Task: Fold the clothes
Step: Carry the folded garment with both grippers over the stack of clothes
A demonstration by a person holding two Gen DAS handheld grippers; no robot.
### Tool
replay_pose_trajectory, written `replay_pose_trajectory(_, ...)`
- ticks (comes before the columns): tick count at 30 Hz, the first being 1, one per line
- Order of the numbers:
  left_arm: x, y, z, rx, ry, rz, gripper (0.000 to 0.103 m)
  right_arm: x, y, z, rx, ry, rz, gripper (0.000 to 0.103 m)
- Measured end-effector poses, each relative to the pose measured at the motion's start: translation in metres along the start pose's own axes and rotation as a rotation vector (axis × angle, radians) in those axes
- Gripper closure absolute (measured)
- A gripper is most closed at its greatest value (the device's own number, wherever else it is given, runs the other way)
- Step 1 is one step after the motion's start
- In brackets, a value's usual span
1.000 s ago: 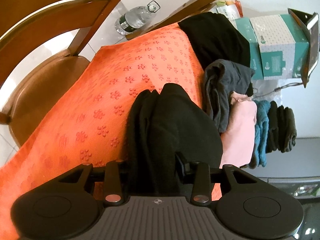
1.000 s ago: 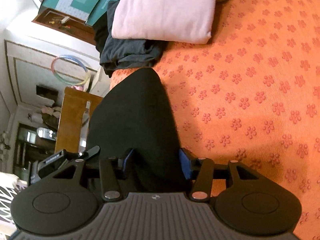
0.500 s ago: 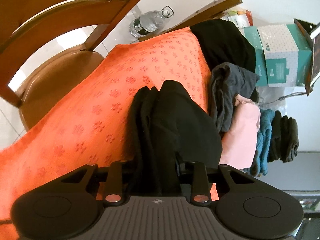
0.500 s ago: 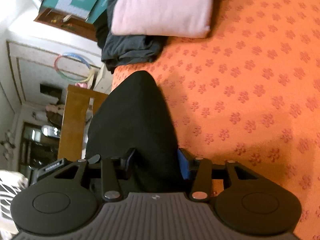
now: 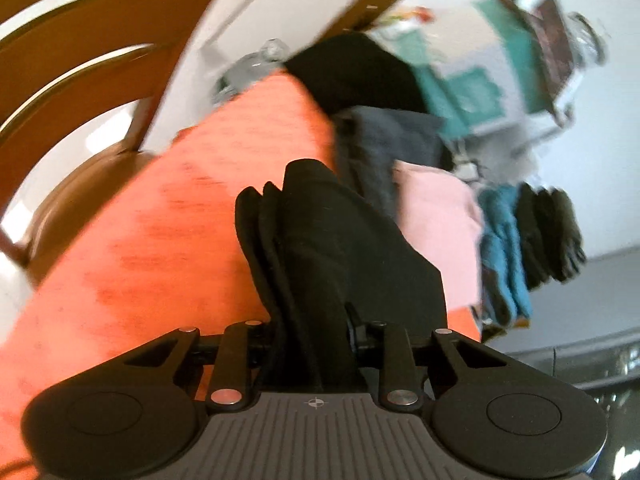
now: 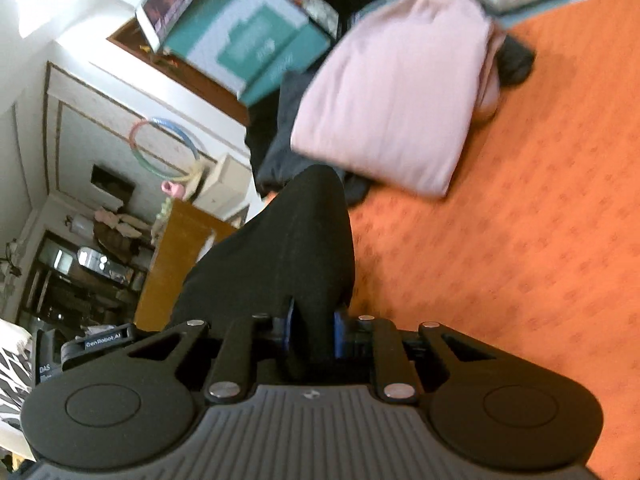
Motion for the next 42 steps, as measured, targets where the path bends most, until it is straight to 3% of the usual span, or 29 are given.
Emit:
replay_pose_trajectory(9, -0.033, -0.141, -0.034, -0.106, 0.021, -0.095, 0.073, 0.082, -0.033, 0.123, 0.000, -0.117, -0.013, 0.082)
replay_pose_trajectory(16, -0.046, -0.281, -0.081, -0.224, 0.022, -0.170, 0.073, 0.191, -0.065, 0.219, -0.039, -0.243, 0.042, 0.081)
replay_pose_trajectory(23, -0.040, -0.410, -0.134, -0.288, 0.052, -0.173, 0.073, 0.316, -0.093, 0.286, -0.039, -0.298, 0.057, 0.081)
replay_pose_trajectory(33, 0.019, -0.581, -0.189, -0.393, 0.007, -0.209, 0.073, 0.513, -0.108, 0.338, 0.027, -0.393, 0.058, 0.081)
replay_pose_trajectory(39, 0.057, -0.625, -0.238, -0.451, 0.007, -0.197, 0.073, 0.595, -0.138, 0.323, 0.087, -0.445, 0.013, 0.081)
replay_pose_trajectory(42, 0.075, -0.623, -0.270, -0.456, 0.014, -0.178, 0.072, 0.618, -0.163, 0.298, 0.114, -0.444, -0.027, 0.081)
Point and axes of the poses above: each gripper's, at about its wrist camera, not at the fingertips, and z roughly against the way its jaws point, y to its left, x to its top, the point moved 9 cm from there along -z, roughly the way its jaws point, and after that the axes turned 3 degrees about z, right-handed, at the moved point
